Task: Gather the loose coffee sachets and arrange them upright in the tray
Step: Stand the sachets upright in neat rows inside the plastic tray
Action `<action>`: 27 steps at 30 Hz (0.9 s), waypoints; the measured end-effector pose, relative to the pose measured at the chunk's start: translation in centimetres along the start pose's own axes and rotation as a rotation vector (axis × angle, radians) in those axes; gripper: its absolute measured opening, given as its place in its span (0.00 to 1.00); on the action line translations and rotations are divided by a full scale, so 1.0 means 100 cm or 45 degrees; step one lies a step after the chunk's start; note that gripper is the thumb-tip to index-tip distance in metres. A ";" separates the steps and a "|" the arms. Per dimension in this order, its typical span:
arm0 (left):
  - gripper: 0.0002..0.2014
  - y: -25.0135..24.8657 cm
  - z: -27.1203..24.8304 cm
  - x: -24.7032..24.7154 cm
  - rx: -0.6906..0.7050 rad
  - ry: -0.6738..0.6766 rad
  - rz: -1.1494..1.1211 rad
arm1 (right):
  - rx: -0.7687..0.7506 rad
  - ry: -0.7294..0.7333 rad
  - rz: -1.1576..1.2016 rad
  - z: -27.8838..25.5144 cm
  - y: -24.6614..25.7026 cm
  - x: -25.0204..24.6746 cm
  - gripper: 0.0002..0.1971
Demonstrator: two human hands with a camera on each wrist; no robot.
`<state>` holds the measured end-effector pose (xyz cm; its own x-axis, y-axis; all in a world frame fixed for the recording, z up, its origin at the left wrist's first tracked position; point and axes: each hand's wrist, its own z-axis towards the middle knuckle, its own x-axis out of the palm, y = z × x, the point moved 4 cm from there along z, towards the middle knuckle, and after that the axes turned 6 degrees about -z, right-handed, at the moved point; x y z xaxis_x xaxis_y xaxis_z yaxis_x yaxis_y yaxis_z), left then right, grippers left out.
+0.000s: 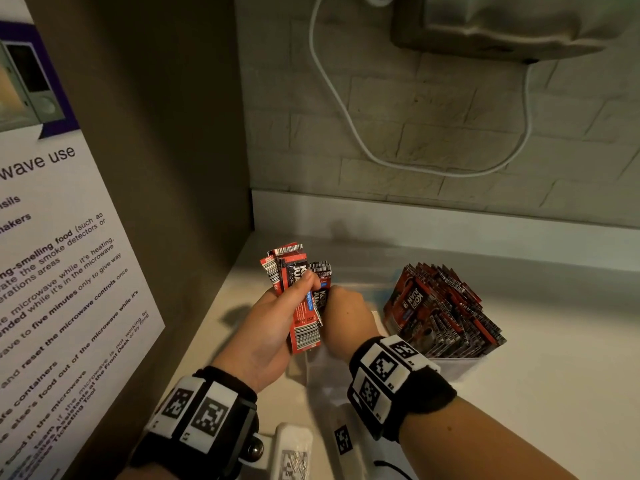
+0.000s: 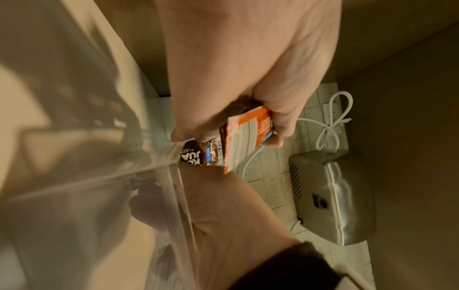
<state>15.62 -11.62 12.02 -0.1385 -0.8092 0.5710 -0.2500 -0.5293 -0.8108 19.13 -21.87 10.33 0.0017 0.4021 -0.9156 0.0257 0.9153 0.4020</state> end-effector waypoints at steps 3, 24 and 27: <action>0.10 0.001 0.001 -0.001 -0.005 -0.010 -0.004 | -0.006 -0.002 -0.003 -0.001 0.000 -0.001 0.09; 0.10 -0.015 0.003 -0.030 0.233 -0.415 -0.056 | -0.049 -0.446 0.396 -0.021 0.002 -0.050 0.15; 0.07 -0.011 0.002 -0.027 0.264 -0.413 -0.016 | -0.218 -0.414 0.706 -0.032 0.013 -0.053 0.04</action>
<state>16.48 -8.92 11.36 0.1821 -0.8235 0.5372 -0.0458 -0.5529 -0.8320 15.98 -22.70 15.78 0.2710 0.8114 -0.5179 -0.2248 0.5765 0.7856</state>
